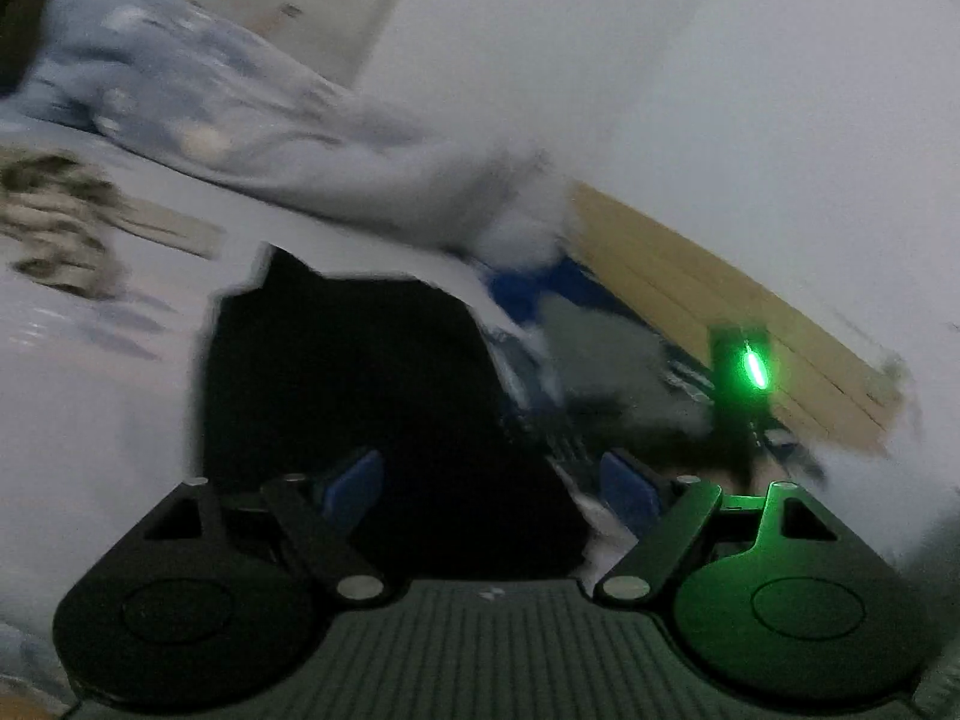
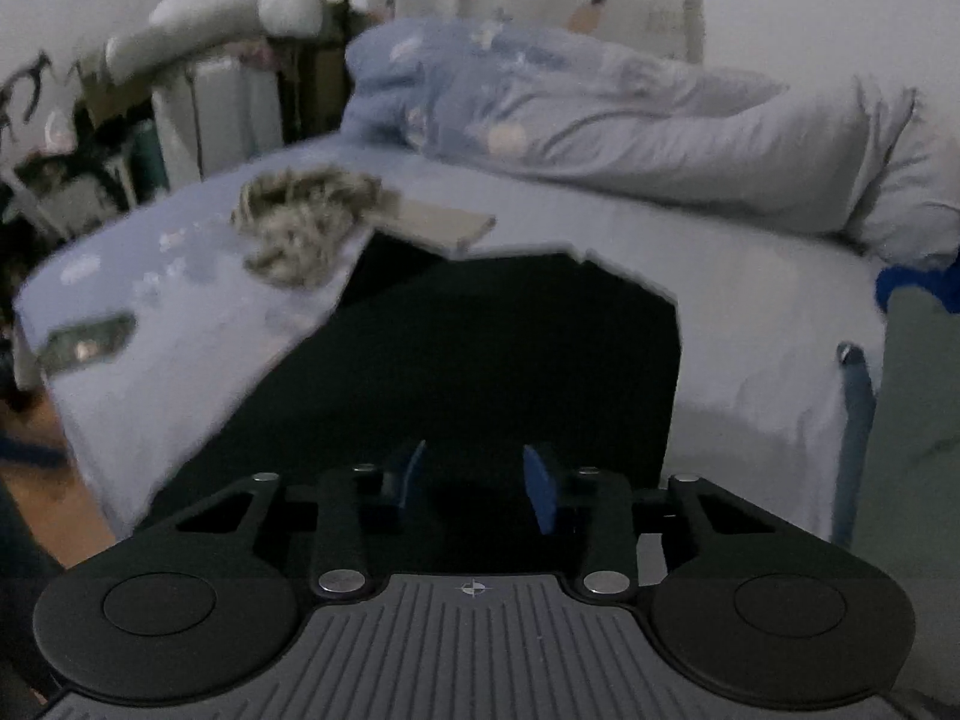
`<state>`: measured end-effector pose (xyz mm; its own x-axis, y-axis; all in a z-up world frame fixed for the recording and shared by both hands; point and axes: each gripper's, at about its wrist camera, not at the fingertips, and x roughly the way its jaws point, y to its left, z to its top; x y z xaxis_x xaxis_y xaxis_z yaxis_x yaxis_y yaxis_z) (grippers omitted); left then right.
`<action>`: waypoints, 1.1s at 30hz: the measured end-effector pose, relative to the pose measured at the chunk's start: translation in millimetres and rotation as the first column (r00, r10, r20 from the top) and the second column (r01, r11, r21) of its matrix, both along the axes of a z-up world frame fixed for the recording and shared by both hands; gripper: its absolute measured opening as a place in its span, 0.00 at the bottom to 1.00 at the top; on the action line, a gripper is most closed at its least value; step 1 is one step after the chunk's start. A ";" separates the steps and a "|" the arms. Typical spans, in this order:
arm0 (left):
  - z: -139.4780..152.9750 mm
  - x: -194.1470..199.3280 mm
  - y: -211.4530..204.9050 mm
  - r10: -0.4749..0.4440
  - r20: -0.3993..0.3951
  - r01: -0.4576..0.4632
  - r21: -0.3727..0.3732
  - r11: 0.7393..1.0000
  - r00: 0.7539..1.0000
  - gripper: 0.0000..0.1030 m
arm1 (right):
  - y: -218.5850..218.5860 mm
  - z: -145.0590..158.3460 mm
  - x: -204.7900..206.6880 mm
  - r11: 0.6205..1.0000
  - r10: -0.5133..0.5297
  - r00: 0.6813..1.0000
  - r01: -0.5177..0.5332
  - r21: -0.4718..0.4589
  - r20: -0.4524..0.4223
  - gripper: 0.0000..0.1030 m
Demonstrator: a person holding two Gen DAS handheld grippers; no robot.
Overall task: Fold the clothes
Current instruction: 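Open both grippers and raise them off the flat sweatpants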
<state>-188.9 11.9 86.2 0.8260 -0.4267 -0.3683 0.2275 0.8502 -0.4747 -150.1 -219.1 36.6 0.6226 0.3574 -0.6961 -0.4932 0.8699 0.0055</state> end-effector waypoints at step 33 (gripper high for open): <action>28.6 129.1 -48.1 0.240 0.223 -0.291 0.234 0.928 0.945 0.83 | 13.2 31.3 40.3 0.938 -0.334 0.902 0.290 0.191 0.274 0.83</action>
<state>-59.7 -36.2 114.8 0.9600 -0.0925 -0.2645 0.0392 0.9790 -0.2002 -109.8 -206.0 67.9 0.8885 0.1917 -0.4169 -0.1945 0.9802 0.0361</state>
